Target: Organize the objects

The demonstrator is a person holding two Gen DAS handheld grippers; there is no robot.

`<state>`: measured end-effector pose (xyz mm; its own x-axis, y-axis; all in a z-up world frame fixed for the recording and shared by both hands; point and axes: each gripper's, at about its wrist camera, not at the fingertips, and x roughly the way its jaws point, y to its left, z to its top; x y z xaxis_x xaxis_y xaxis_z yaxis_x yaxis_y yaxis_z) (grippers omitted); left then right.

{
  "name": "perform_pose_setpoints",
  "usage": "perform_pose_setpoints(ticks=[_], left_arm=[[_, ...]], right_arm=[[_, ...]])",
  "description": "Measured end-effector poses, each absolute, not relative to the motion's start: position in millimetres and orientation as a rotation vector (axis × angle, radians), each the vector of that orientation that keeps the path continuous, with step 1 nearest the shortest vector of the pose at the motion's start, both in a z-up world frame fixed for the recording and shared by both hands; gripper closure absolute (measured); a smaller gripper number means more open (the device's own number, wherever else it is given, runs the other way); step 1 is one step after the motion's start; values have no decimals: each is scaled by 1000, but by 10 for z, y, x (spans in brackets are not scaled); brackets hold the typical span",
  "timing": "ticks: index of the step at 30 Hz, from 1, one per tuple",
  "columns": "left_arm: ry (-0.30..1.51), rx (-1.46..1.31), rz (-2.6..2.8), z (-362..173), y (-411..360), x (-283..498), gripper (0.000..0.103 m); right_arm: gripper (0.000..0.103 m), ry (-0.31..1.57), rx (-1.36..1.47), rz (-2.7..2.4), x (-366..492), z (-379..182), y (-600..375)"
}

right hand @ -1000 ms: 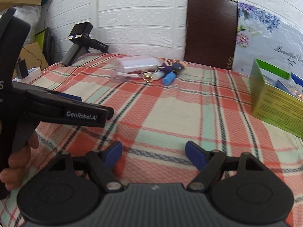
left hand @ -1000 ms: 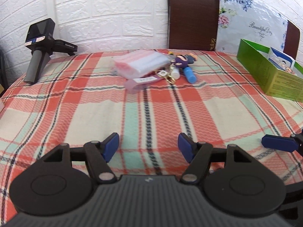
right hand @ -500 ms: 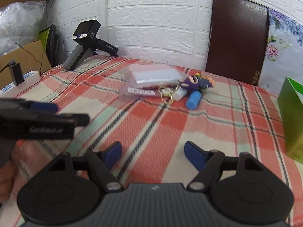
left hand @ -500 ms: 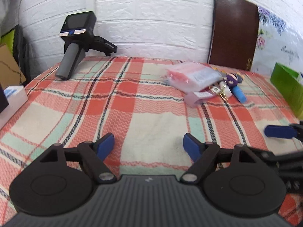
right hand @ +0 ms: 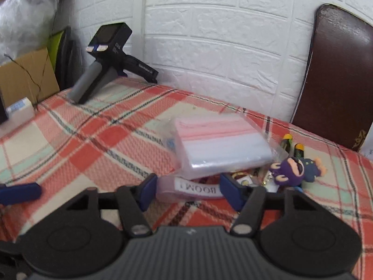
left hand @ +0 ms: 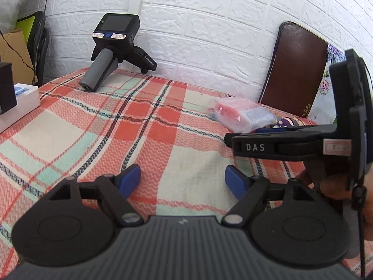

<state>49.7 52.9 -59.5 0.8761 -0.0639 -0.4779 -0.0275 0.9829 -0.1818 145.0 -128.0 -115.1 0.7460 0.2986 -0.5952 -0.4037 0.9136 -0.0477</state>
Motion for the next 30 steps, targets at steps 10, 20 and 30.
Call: perform_pose_setpoints(ticks=[10, 20, 30], left_arm=[[503, -191, -30, -597, 537, 498, 21], [585, -255, -236, -438, 241, 420, 22], [775, -184, -379, -271, -742, 618, 19]], right_arm=[[89, 645, -141, 442, 538, -1143, -1792], [84, 710, -12, 415, -840, -1075, -2671], [47, 639, 33, 283, -911, -1038, -2990]])
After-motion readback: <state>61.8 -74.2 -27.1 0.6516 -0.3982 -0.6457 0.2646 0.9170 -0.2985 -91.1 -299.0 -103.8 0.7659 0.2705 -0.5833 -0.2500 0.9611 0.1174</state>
